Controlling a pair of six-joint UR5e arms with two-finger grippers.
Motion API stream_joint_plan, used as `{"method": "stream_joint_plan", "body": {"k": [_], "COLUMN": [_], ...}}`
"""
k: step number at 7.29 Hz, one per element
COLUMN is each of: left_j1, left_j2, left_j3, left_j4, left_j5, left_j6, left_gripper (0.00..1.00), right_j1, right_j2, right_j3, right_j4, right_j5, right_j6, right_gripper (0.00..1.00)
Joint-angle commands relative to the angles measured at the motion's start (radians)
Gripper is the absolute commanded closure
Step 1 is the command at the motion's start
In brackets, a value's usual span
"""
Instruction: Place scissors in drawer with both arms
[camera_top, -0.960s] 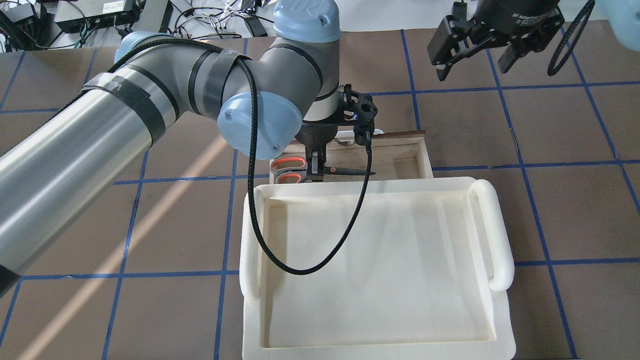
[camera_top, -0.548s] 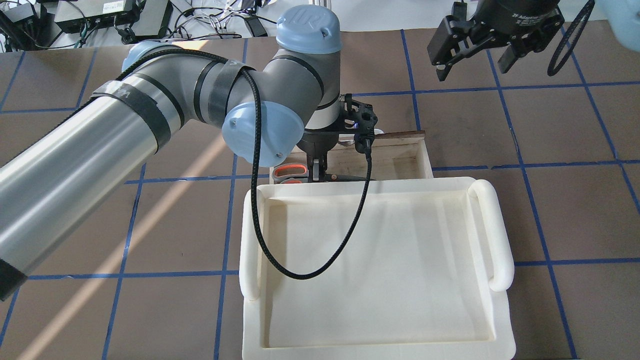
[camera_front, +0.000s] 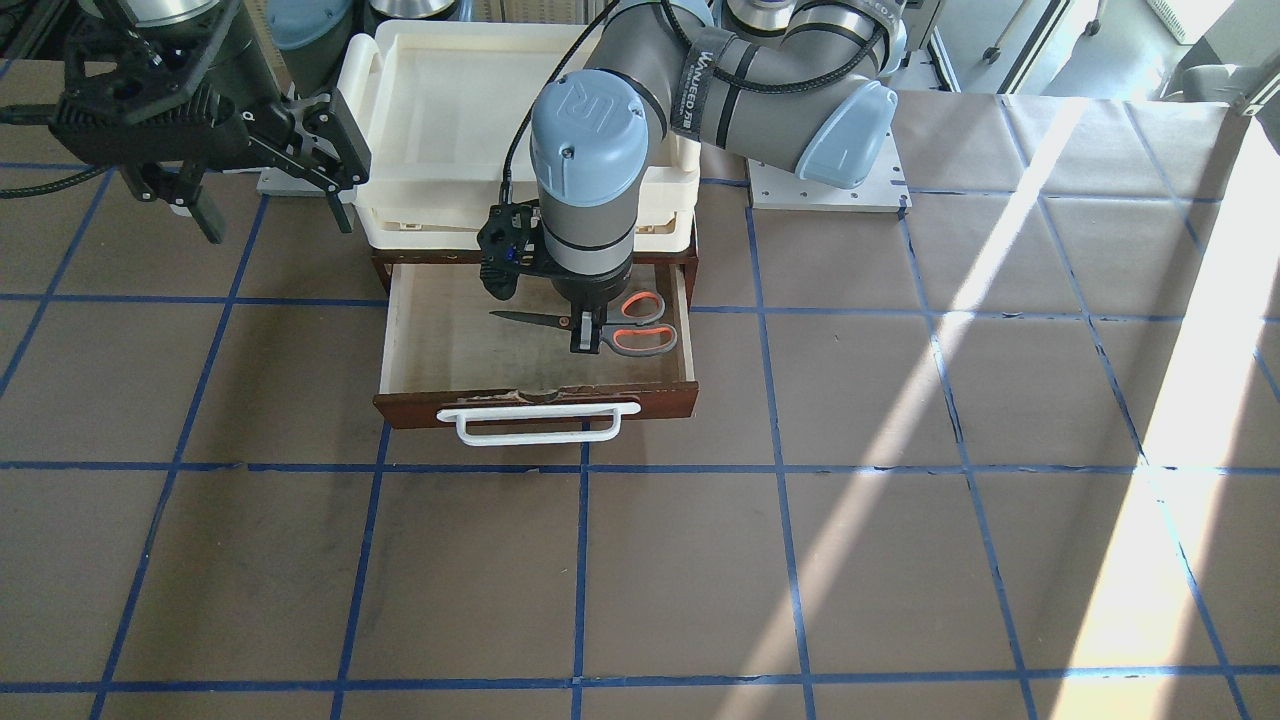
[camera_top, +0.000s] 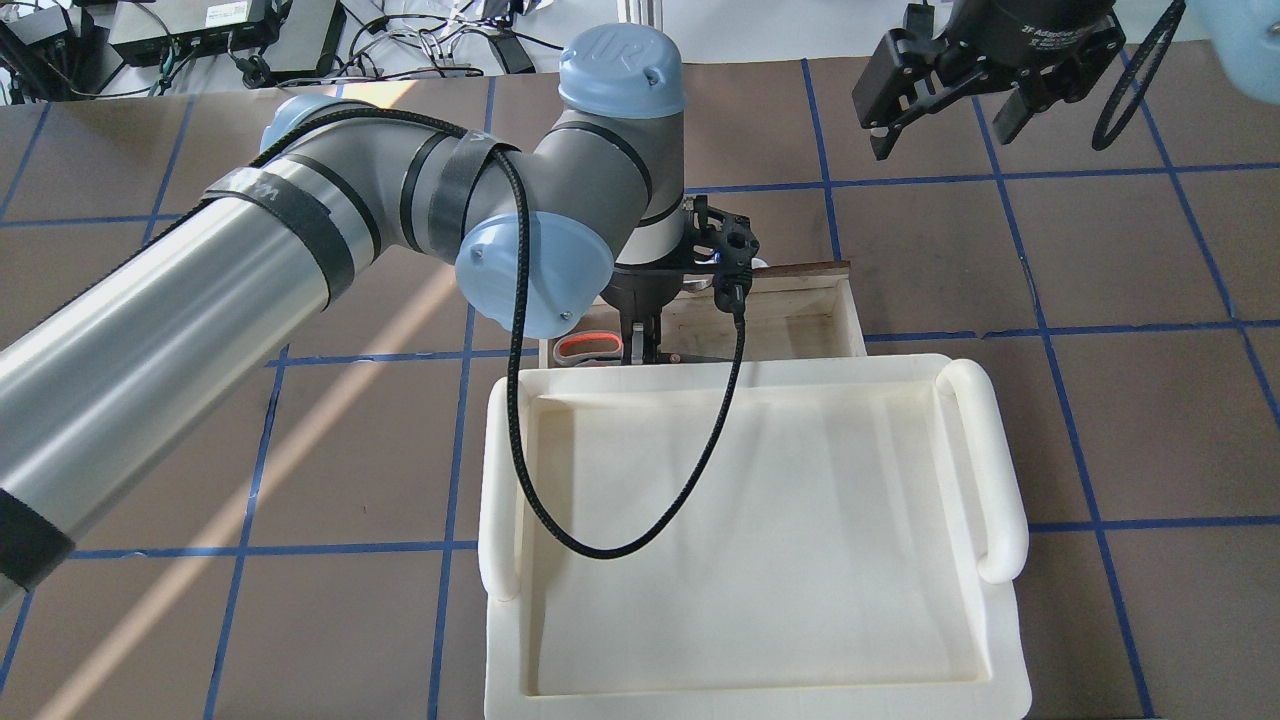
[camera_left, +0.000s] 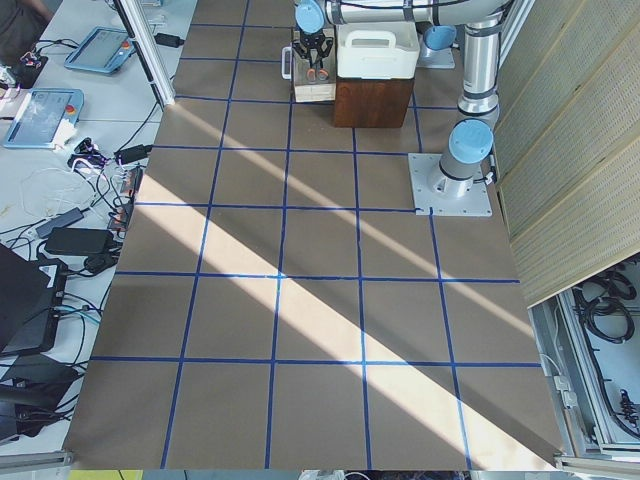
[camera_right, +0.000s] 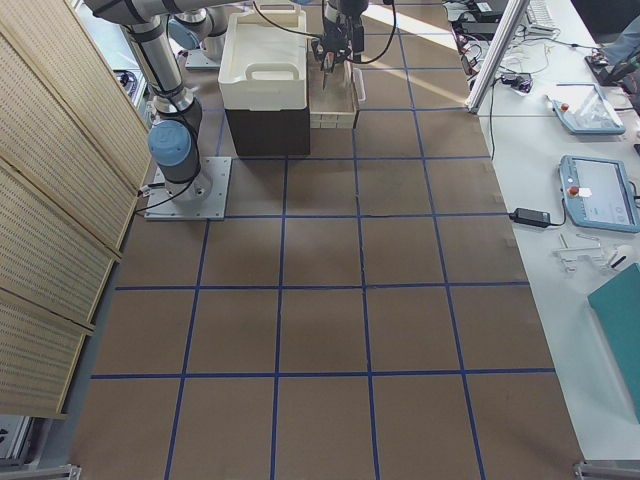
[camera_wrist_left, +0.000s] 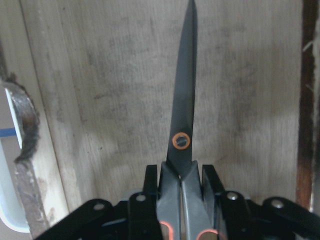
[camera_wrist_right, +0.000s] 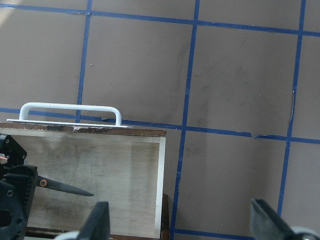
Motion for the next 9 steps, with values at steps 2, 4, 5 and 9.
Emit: {"method": "stream_joint_plan", "body": {"k": [2,4,5,9], "left_j1": [0.000,0.000,0.002,0.038], "left_j2": [0.011,0.029,0.038,0.091], "left_j3": [-0.019,-0.014,0.001,0.067], "left_j4": [0.015,0.016,0.016,0.018], "left_j5": [0.000,0.000,-0.001,-0.023], "left_j6": [-0.004,-0.007,-0.015,-0.469], "left_gripper": [0.22,0.04,0.03,0.03], "right_j1": [0.000,0.000,0.000,0.000], "right_j2": [-0.001,-0.004,-0.004,0.001], "right_j3": [0.000,0.000,0.000,0.000], "right_j4": [-0.001,0.002,0.007,-0.006], "right_j5": [0.001,-0.002,-0.002,0.000], "right_j6": [0.000,0.002,0.000,0.000], "right_gripper": [0.00,0.00,0.00,0.00]}}
